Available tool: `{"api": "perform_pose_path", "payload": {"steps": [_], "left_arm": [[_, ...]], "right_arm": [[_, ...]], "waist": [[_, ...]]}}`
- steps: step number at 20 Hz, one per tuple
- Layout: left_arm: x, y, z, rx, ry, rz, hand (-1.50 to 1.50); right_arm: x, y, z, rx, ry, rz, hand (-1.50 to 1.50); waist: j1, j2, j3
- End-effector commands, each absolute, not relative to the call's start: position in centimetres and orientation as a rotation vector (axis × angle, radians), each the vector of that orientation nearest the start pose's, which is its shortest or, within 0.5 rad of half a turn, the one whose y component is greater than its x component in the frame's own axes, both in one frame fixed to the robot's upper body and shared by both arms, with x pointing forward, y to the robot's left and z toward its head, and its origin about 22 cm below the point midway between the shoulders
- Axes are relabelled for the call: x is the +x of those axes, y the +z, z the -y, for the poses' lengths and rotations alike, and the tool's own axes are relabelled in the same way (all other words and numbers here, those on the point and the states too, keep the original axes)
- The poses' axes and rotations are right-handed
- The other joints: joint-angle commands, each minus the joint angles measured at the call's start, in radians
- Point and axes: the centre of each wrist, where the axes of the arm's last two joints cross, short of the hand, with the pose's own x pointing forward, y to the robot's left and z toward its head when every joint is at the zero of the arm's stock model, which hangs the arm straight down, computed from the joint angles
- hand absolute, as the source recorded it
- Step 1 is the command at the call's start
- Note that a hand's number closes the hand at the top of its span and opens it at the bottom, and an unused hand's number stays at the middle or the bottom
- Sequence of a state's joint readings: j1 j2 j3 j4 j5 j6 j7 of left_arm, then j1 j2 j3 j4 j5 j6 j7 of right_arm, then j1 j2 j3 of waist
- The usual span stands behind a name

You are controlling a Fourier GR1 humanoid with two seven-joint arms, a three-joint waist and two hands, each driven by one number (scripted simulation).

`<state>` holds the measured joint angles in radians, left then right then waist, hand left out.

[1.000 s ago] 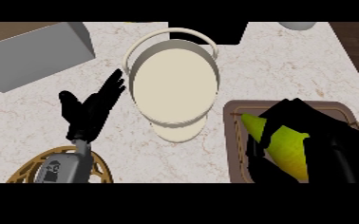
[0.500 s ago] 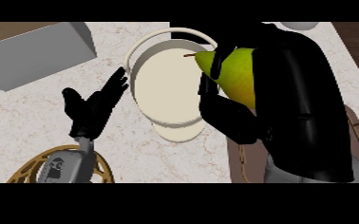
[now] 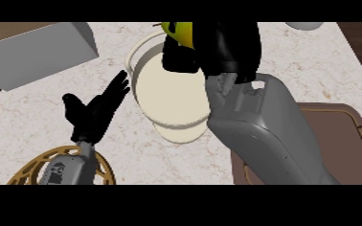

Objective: Pick the pear from the tray and place it in the tiered basket

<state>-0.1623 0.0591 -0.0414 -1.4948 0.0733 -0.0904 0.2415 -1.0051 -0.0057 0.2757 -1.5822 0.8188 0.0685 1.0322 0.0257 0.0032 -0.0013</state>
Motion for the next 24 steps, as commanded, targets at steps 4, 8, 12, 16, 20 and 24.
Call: {"api": "perform_pose_path", "payload": {"steps": [4,8,12,16,20,24], "left_arm": [[28.3,2.2,-19.8,-0.144,-0.184,1.399,0.0],[29.3,3.3,-21.1,-0.152,-0.179,1.406,0.0],[28.6,1.9,-20.8,-0.142,-0.194,1.4,0.0],[28.7,1.8,-20.9,-0.166,-0.183,1.394,0.0],[28.6,2.4,-21.2,-0.128,-0.161,1.376,0.0],[29.0,2.7,-22.5,-0.085,-0.143,1.374,0.0]], "right_arm": [[32.8,24.2,2.8,-0.565,0.278,1.606,1.5],[34.6,21.4,2.0,-0.46,0.301,1.682,-1.5],[34.8,23.2,-1.8,-0.41,0.34,1.742,-1.5],[35.4,21.3,-2.1,-0.422,0.246,1.881,-1.5],[35.3,23.5,-3.4,-0.515,0.142,1.903,-1.5],[36.8,25.0,0.3,-0.457,-0.077,1.805,-1.5]], "waist": [[0.036,0.01,0.001],[0.028,0.012,0.001],[0.03,0.007,0.0],[0.025,0.007,0.0],[-0.003,-0.002,0.0],[-0.031,-0.007,0.001]]}}
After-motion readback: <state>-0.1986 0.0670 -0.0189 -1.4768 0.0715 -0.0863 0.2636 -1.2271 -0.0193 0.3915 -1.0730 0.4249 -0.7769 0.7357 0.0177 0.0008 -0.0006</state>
